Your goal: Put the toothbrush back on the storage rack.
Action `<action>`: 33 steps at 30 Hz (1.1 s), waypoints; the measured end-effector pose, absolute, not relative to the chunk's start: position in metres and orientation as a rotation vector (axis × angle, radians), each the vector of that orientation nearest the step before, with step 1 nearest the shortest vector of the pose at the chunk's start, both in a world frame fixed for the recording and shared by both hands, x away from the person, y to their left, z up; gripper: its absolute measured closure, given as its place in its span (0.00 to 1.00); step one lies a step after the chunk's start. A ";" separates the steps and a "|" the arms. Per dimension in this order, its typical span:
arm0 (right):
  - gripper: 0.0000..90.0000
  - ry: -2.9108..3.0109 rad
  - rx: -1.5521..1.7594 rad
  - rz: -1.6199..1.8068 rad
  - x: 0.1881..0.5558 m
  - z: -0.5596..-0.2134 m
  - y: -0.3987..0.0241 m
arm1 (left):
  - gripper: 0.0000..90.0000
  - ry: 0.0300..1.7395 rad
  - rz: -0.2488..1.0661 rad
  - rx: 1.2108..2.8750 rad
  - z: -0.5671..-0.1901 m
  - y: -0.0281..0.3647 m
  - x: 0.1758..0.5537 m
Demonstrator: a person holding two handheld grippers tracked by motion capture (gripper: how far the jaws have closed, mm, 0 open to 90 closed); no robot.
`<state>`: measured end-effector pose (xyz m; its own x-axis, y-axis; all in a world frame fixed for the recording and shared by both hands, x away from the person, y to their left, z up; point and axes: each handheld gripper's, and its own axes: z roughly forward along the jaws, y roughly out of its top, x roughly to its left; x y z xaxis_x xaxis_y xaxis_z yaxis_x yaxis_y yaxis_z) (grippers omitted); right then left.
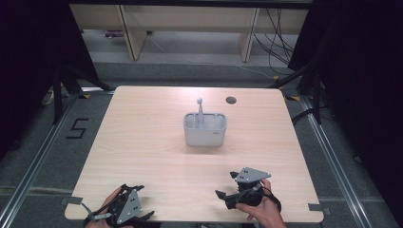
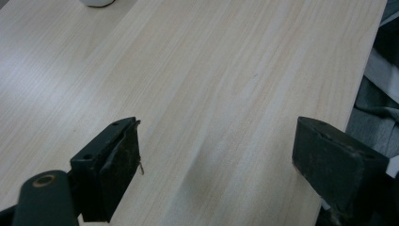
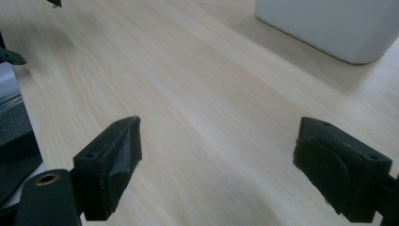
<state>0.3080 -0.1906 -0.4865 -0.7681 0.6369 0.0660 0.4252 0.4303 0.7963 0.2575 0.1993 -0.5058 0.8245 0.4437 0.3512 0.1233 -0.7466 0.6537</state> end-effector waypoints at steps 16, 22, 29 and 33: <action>0.18 2.473 0.911 1.199 0.291 -0.492 -0.196 | 0.17 0.404 0.640 2.364 -0.505 0.199 0.257; 0.18 2.460 0.921 1.189 0.286 -0.492 -0.200 | 0.17 0.407 0.643 2.370 -0.506 0.199 0.258; 0.18 2.456 0.960 1.179 0.281 -0.492 -0.203 | 0.17 0.407 0.642 2.369 -0.506 0.199 0.257; 0.18 2.444 0.945 1.172 0.280 -0.493 -0.204 | 0.17 0.405 0.641 2.370 -0.506 0.199 0.258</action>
